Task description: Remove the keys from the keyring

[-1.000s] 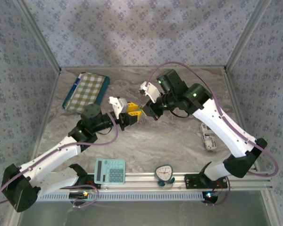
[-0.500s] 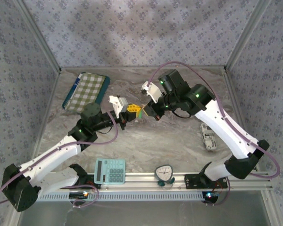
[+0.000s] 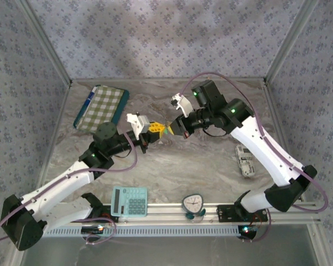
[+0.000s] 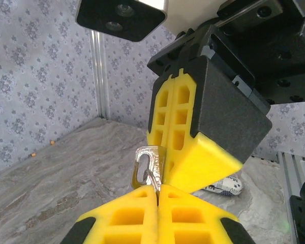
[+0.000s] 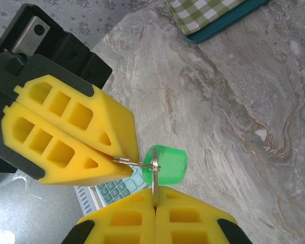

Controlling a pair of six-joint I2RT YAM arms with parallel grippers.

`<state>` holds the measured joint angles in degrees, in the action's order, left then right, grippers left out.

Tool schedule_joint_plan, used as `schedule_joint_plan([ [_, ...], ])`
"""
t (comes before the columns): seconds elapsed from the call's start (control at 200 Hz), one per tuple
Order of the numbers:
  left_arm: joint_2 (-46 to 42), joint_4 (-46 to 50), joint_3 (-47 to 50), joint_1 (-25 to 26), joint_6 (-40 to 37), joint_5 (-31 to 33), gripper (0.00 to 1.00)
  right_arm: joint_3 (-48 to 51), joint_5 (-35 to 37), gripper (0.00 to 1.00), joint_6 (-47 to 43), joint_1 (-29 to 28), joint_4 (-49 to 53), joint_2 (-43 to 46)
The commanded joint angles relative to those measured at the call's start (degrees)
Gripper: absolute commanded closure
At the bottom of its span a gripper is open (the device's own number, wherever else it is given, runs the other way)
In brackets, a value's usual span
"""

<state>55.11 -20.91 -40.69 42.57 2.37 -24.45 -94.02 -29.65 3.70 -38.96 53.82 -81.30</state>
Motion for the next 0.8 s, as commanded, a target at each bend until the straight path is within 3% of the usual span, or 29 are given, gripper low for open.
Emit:
schedule_joint_plan([
  [0.0,-2.0,-3.5,2.2,1.5,-0.5,-2.3,1.0,-2.4,3.2,1.0,0.9,1.3,-3.2,1.2],
  [0.25,-1.9,-4.9,3.6,1.5,-1.2,-1.4,1.0,-5.1,5.8,1.0,-2.6,-1.2,-2.5,2.3],
  [0.395,-1.2,-4.5,3.8,1.6,-1.6,-0.7,0.81,-6.0,7.0,1.0,-3.9,-2.5,-1.5,2.3],
  [0.49,-1.2,-4.4,4.3,1.6,-1.5,-0.3,0.77,-7.0,8.0,1.0,-4.8,-3.1,-0.3,2.1],
  [0.545,-1.4,-4.4,4.4,1.6,-1.3,-0.2,0.69,-7.5,8.4,1.0,-5.3,-3.3,0.5,1.9],
  [0.8,-3.4,-3.7,4.3,1.5,-1.5,1.3,0.68,-8.4,8.8,1.0,-6.2,-3.6,1.7,2.0],
])
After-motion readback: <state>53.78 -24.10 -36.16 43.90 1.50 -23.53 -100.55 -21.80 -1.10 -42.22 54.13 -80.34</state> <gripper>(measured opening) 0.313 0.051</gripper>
